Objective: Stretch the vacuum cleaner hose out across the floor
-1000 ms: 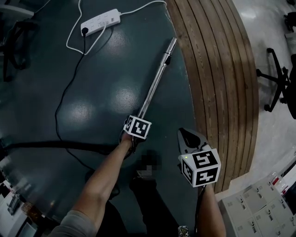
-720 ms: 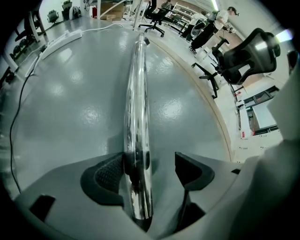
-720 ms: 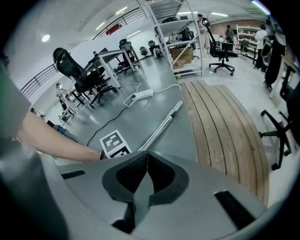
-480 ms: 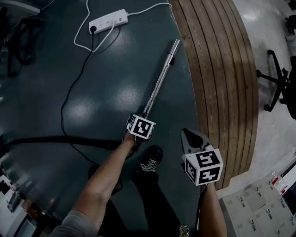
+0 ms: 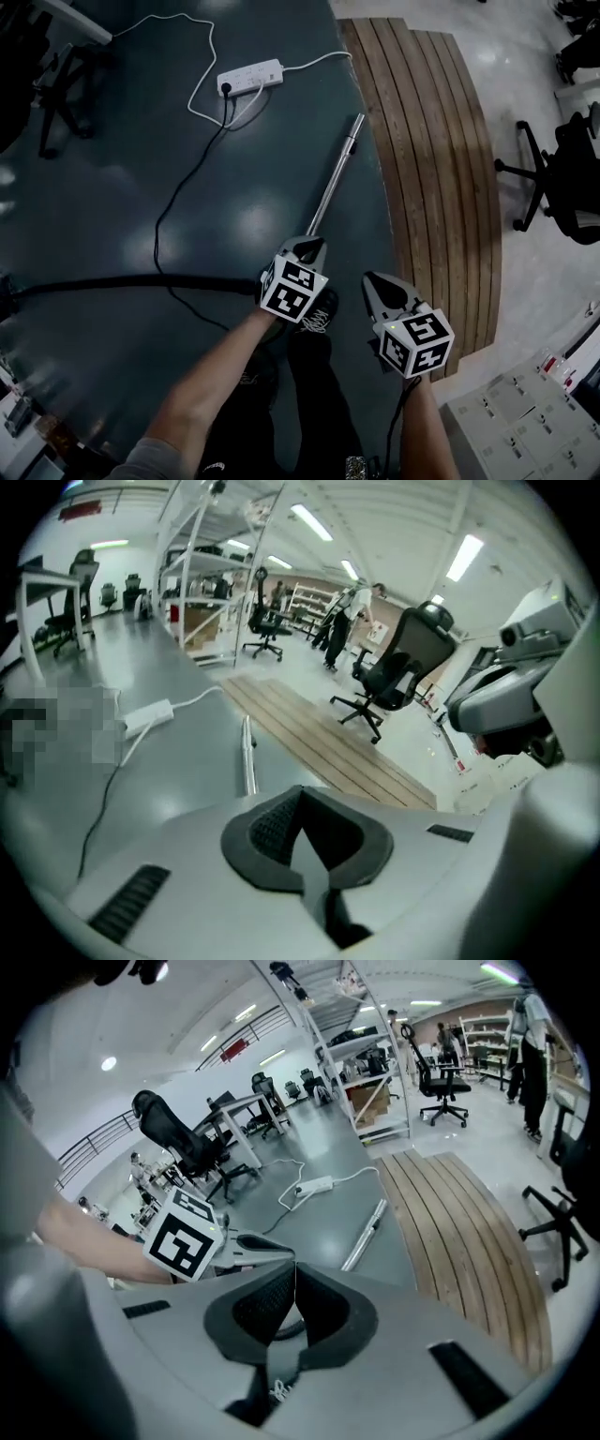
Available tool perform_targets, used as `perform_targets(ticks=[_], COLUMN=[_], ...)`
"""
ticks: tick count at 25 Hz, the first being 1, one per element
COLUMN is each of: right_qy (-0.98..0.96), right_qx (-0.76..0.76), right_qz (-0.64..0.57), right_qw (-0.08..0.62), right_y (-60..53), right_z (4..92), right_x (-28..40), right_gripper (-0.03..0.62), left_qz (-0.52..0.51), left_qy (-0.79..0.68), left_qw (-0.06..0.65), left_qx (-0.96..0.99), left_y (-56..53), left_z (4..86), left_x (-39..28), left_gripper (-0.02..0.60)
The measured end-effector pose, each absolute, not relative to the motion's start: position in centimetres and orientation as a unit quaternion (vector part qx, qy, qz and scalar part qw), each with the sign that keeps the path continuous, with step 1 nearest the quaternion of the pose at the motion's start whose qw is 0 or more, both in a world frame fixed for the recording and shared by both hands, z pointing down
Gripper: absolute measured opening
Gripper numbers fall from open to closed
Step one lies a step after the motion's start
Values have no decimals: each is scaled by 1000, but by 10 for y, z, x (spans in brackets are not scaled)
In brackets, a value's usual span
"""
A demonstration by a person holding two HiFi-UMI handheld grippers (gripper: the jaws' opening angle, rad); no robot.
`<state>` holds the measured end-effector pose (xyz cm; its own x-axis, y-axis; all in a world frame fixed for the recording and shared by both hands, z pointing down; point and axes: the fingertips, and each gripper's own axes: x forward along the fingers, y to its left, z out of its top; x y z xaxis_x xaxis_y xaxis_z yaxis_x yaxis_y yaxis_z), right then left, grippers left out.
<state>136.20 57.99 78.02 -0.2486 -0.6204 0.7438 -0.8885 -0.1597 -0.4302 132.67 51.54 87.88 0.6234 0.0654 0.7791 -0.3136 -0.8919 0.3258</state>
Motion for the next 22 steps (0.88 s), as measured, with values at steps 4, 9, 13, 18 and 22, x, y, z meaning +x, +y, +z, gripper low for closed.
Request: perform_targets(ticks=[4, 9, 13, 18, 22], right_qy=[-639, -658, -699, -749, -784], right_qx=[611, 613, 591, 571, 552], right_qz=[455, 433, 402, 332, 283], right_qw=[108, 66, 14, 41, 42], right_y=[579, 581, 577, 589, 599], right_z=[717, 637, 544, 439, 366], right_x=[1317, 1251, 1182, 1090, 1027], right_gripper=[11, 11, 11, 7, 6], left_qz=[377, 317, 275, 236, 215], left_qy=[-54, -58, -75, -107, -141], left_qw=[202, 205, 210, 197, 183], left_qx=[902, 924, 935, 946, 949], left_y=[528, 542, 555, 573, 589], left_z=[778, 659, 562, 454, 387], left_x=[1296, 1233, 1161, 1065, 1000], left_gripper=[6, 8, 7, 8, 8])
